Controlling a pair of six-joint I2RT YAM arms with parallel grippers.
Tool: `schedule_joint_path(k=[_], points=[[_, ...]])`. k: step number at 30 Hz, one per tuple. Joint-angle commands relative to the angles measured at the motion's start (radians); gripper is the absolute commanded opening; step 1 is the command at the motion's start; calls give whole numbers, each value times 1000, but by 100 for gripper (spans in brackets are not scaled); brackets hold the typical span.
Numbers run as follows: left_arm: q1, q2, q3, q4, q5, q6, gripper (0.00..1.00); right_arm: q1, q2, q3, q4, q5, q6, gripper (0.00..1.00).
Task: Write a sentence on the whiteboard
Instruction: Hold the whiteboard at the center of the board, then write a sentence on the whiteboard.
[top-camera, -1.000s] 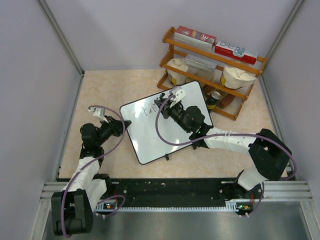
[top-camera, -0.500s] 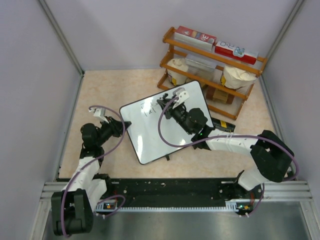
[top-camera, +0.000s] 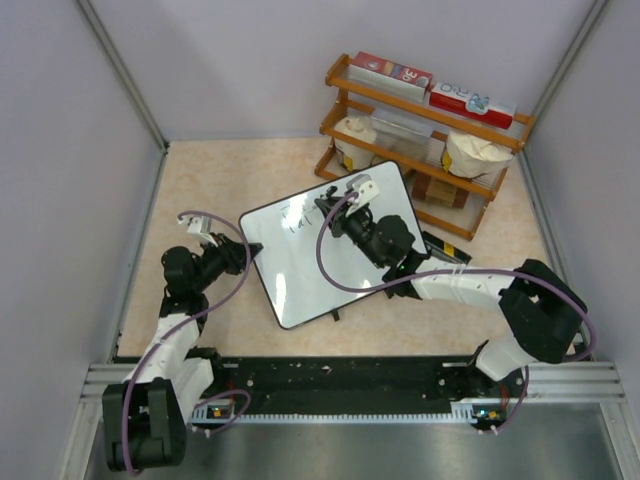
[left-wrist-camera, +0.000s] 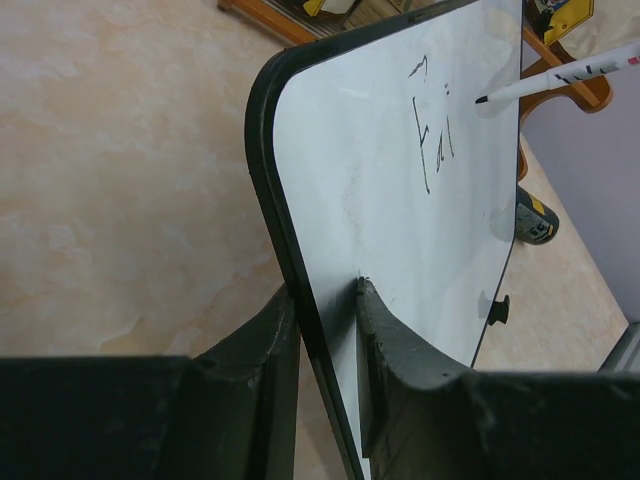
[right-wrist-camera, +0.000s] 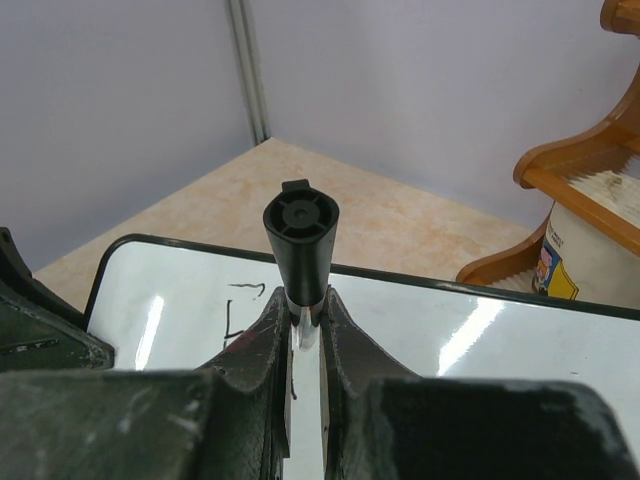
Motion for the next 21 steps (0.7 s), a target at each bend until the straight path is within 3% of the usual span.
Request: schedule_joint_path(k=[1,21], points=[[1,-9,-12,-6,-70,112,0,-18,20,10,32,-7,29,0],[1,-10,-12,-4,-72,111,0,-45,36,-19,17,68,43,0]])
